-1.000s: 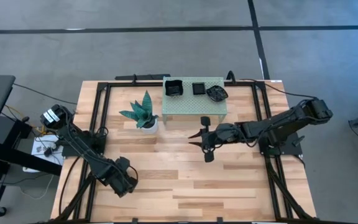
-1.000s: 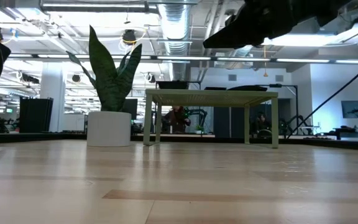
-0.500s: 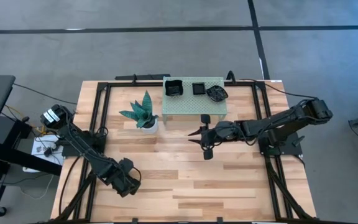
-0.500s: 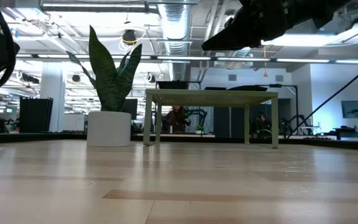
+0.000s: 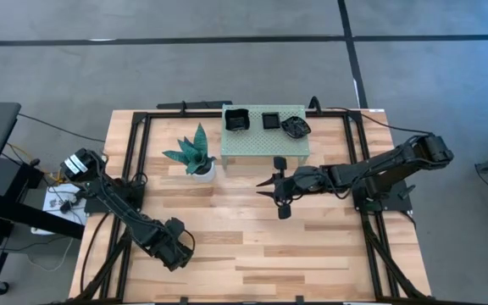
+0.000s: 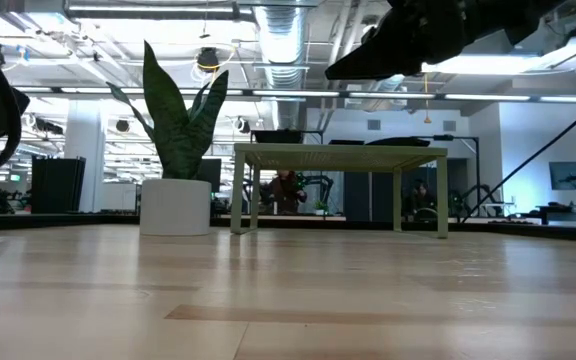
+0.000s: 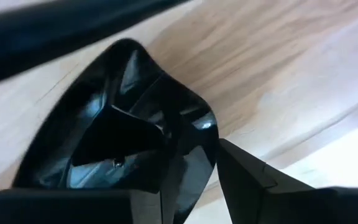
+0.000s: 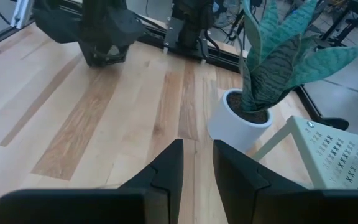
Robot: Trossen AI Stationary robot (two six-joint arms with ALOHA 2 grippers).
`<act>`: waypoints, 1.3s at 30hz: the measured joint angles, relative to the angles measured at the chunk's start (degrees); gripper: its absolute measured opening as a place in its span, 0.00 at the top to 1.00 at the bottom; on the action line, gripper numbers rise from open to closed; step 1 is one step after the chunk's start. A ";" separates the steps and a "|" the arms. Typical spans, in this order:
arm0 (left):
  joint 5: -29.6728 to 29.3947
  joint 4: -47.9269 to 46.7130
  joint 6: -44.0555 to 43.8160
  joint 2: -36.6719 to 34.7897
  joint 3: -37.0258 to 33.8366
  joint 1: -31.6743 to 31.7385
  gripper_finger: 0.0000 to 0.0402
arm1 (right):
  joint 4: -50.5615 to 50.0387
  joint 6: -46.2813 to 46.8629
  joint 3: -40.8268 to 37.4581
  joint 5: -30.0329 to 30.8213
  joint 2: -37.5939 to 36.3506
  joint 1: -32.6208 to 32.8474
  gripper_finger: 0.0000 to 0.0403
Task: Pick & Place Mini shaped plates
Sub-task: Stack the leaf-shaped plate on top of the other leaf-shaped plate on the shelf
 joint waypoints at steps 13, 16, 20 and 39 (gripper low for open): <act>-0.47 1.15 4.83 -2.98 -0.02 0.35 0.98 | 1.89 -2.92 0.00 -0.05 0.00 0.19 0.80; -3.62 2.22 6.94 -5.01 0.80 0.37 0.98 | 2.06 -2.99 0.00 -0.08 0.00 0.21 0.80; -12.22 4.68 15.94 -7.61 4.05 1.69 0.99 | 4.97 -3.12 0.00 -3.30 0.37 0.17 0.80; -4.41 33.69 69.18 -1.69 5.36 22.43 0.98 | 10.54 -4.07 1.05 -24.38 7.29 3.68 0.72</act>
